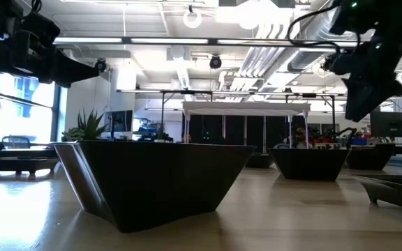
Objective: Pick & Place Mini shaped plates
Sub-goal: Put the distorted square plate on the shelf
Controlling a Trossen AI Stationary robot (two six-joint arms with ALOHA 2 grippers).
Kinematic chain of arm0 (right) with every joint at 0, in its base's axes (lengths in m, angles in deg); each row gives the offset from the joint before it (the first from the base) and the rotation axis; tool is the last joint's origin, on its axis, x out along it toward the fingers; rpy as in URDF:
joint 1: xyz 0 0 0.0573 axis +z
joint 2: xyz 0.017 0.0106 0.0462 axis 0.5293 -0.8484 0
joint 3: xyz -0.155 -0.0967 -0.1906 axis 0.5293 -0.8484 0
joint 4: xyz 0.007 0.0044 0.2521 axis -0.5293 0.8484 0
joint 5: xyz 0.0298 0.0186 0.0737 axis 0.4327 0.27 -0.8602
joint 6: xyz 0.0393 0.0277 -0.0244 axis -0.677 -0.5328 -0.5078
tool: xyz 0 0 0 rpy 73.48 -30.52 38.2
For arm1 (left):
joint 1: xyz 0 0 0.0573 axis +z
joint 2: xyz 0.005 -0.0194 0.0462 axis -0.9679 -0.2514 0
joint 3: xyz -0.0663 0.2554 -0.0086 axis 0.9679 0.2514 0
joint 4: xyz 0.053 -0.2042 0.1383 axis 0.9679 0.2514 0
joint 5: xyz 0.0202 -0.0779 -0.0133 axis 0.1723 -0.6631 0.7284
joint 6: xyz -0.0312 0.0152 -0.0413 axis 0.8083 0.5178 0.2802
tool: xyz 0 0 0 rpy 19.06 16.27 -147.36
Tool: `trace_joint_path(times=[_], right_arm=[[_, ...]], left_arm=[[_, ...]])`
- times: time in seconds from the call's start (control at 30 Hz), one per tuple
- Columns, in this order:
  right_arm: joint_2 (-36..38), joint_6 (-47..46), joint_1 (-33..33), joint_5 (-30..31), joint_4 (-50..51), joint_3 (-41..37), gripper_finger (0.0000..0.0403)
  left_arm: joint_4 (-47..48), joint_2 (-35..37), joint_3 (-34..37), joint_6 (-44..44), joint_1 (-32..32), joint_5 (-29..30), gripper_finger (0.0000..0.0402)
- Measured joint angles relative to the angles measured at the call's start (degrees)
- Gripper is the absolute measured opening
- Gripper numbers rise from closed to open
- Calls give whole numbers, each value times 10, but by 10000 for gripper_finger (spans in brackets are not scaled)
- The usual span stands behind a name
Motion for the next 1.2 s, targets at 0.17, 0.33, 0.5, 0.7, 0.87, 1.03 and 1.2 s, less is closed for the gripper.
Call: trace_joint_path(times=[0.17,0.33,0.5,0.7,0.87,1.03,1.2], right_arm=[[-65,171,-90,-68,-41,0,137],[-138,224,-158,-109,-44,8,138],[-170,233,-174,-122,-45,9,138],[-171,236,-160,-108,-37,35,138],[-172,315,-133,-76,-21,100,138],[-178,381,-137,-79,16,110,138],[-216,418,-144,-83,17,110,138]], left_arm=[[0,0,0,-5,0,-2,1],[0,0,0,-5,0,-7,1],[1,0,0,-5,0,-7,1],[1,0,0,-19,0,-6,1],[1,0,0,-24,0,-6,1],[1,0,0,-24,0,-6,1],[1,0,0,-35,0,-6,1]])
